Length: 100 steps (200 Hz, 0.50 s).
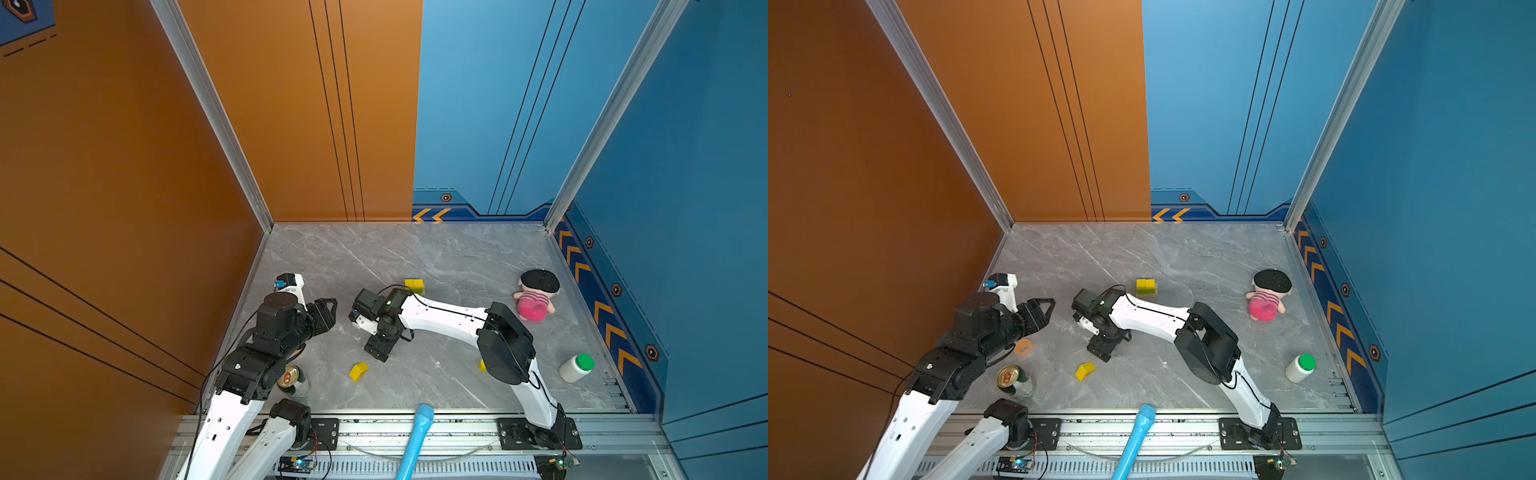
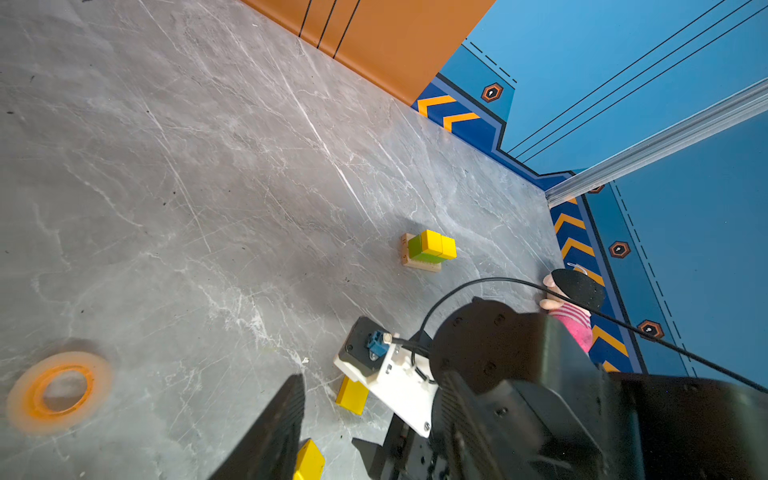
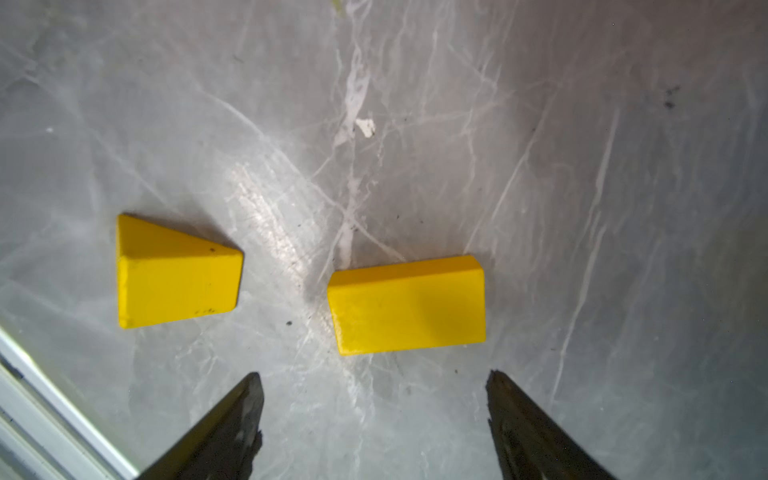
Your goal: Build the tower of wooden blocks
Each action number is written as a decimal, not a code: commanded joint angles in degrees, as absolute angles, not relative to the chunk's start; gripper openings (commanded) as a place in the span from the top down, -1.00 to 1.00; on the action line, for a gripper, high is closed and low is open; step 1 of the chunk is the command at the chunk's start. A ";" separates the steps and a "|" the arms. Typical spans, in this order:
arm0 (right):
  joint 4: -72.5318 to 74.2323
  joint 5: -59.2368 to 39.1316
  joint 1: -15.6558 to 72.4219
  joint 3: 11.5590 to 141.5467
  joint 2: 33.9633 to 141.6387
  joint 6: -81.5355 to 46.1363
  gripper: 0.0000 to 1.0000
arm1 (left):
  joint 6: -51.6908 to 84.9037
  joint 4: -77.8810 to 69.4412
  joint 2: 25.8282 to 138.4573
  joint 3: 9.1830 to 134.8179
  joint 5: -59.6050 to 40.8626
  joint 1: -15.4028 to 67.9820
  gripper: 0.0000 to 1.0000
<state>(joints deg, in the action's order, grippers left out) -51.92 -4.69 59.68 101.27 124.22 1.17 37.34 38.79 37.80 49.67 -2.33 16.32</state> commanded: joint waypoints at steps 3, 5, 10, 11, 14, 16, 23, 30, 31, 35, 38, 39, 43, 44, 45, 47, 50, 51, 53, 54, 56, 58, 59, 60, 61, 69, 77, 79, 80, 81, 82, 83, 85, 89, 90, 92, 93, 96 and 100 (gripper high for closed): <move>-51.59 -5.19 58.65 104.74 125.71 1.85 -0.72 | 35.95 39.81 37.36 50.14 -0.87 15.25 -0.10; -51.50 -5.23 58.63 104.74 125.73 1.85 -0.72 | 35.84 39.81 37.38 50.20 -0.88 15.22 -0.10; -51.37 -5.19 58.54 104.83 125.94 1.92 -0.71 | 35.70 39.81 37.40 50.30 -0.88 15.10 -0.10; -51.39 -5.19 58.54 104.84 125.99 1.93 -0.71 | 35.69 39.77 37.42 50.29 -0.88 15.11 -0.10; -51.30 -5.19 58.37 104.85 126.10 1.93 -0.71 | 35.66 39.80 37.36 50.36 -0.96 15.03 -0.10; -51.26 -5.25 58.36 104.85 126.07 1.93 -0.72 | 35.66 39.81 37.36 50.45 -0.96 15.01 -0.10; -51.07 -5.32 58.27 104.85 126.32 1.93 -0.72 | 35.55 39.81 37.35 50.54 -1.06 14.88 -0.10; -50.89 -5.35 58.12 104.90 126.58 2.02 -0.71 | 35.59 39.81 37.36 50.58 -1.14 14.73 -0.10; -50.89 -5.36 58.11 104.92 126.62 2.02 -0.72 | 35.55 39.81 37.40 50.56 -1.14 14.70 -0.10; -50.89 -5.41 58.00 104.94 126.74 2.02 -0.71 | 35.54 39.81 37.40 50.54 -1.18 14.67 -0.10; -50.81 -5.44 57.89 105.02 126.74 2.02 -0.71 | 35.55 39.81 37.43 50.55 -1.19 14.63 -0.10; -50.85 -5.45 57.90 105.02 126.78 1.98 -0.71 | 35.48 39.81 37.39 50.54 -1.17 14.66 -0.10; -50.83 -5.38 57.90 105.04 126.91 1.87 -0.70 | 35.50 39.77 37.36 50.58 -1.14 14.59 -0.10; -50.86 -5.37 57.91 105.08 126.95 1.86 -0.70 | 35.46 39.79 37.35 50.56 -1.14 14.59 -0.10; -50.87 -5.32 57.91 105.05 126.98 1.81 -0.70 | 35.44 39.80 37.35 50.55 -1.14 14.59 -0.10; -50.89 -5.29 57.87 105.08 127.00 1.77 -0.69 | 35.42 39.81 37.35 50.58 -1.14 14.59 -0.10; -50.89 -5.22 57.88 105.07 127.08 1.68 -0.69 | 35.45 39.79 37.42 50.54 -1.14 14.59 -0.10; -50.89 -5.16 57.86 105.05 127.08 1.68 -0.69 | 35.44 39.76 37.43 50.54 -1.14 14.59 -0.10; -50.89 -5.11 57.90 105.10 127.09 1.74 -0.69 | 35.45 39.80 37.39 50.54 -1.14 14.59 -0.10; -50.89 -5.11 57.91 105.06 127.09 1.79 -0.69 | 35.43 39.81 37.46 50.54 -1.14 14.59 -0.10; -50.84 -5.10 57.92 105.04 127.09 1.83 -0.69 | 35.49 39.81 37.47 50.54 -1.14 14.52 -0.10; -50.86 -5.10 57.92 104.99 127.11 1.91 -0.69 | 35.44 39.79 37.45 50.58 -1.14 14.51 -0.10; -50.83 -5.10 57.92 104.96 127.10 1.92 -0.69 | 35.47 39.80 37.49 50.60 -1.14 14.50 -0.10; -50.86 -5.10 57.88 104.91 127.10 1.97 -0.69 | 35.45 39.81 37.47 50.61 -1.19 14.50 -0.10; -50.87 -5.10 57.90 104.93 127.14 2.00 -0.69 | 35.43 39.86 37.45 50.66 -1.21 14.50 -0.10; -50.89 -5.01 57.84 104.74 127.09 2.26 -0.68 | 35.44 39.73 37.46 50.66 -1.27 14.46 -0.10; -50.89 -5.14 57.83 104.72 127.20 2.43 -0.68 | 35.43 39.60 37.53 50.74 -1.40 14.40 -0.10; -50.89 -5.17 57.83 104.75 127.29 2.45 -0.68 | 35.42 39.56 37.60 50.74 -1.40 14.37 -0.10; -50.89 -5.18 57.83 104.76 127.32 2.46 -0.68 | 35.42 39.56 37.61 50.77 -1.45 14.30 -0.10; -50.89 -5.23 57.83 104.72 127.29 2.46 -0.68 | 35.46 39.51 37.61 50.74 -1.52 14.31 -0.10; -50.84 -5.29 57.79 104.70 127.32 2.50 -0.68 | 35.49 39.49 37.57 50.73 -1.50 14.28 -0.10; -50.87 -5.37 57.77 104.73 127.34 2.53 -0.68 | 35.50 39.47 37.55 50.72 -1.50 14.30 -0.10; -50.88 -5.58 57.75 104.76 127.35 2.54 -0.68 | 35.44 39.40 37.56 50.74 -1.58 14.25 -0.10; -50.89 -5.88 57.74 104.77 127.45 2.60 -0.68 | 35.48 39.31 37.64 50.64 -1.71 14.32 -0.10; -50.89 -5.93 57.74 104.77 127.49 2.62 -0.68 | 35.49 39.30 37.63 50.68 -1.73 14.32 -0.10; -50.89 -6.07 57.74 104.70 127.45 2.63 -0.68 | 35.44 39.29 37.69 50.64 -1.84 14.33 -0.10; -50.89 -6.16 57.70 104.69 127.45 2.63 -0.68 | 35.47 39.29 37.70 50.63 -1.89 14.28 -0.10; -50.89 -6.44 57.74 104.68 127.51 2.64 -0.68 | 35.43 39.18 37.70 50.65 -1.92 14.24 -0.10; -50.89 -6.69 57.76 104.68 127.48 2.68 -0.68 | 35.48 39.20 37.74 50.77 -1.93 14.24 -0.10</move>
<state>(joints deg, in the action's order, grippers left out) -51.29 -4.86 57.89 103.57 126.04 1.72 36.86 38.87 37.82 49.67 -2.31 14.92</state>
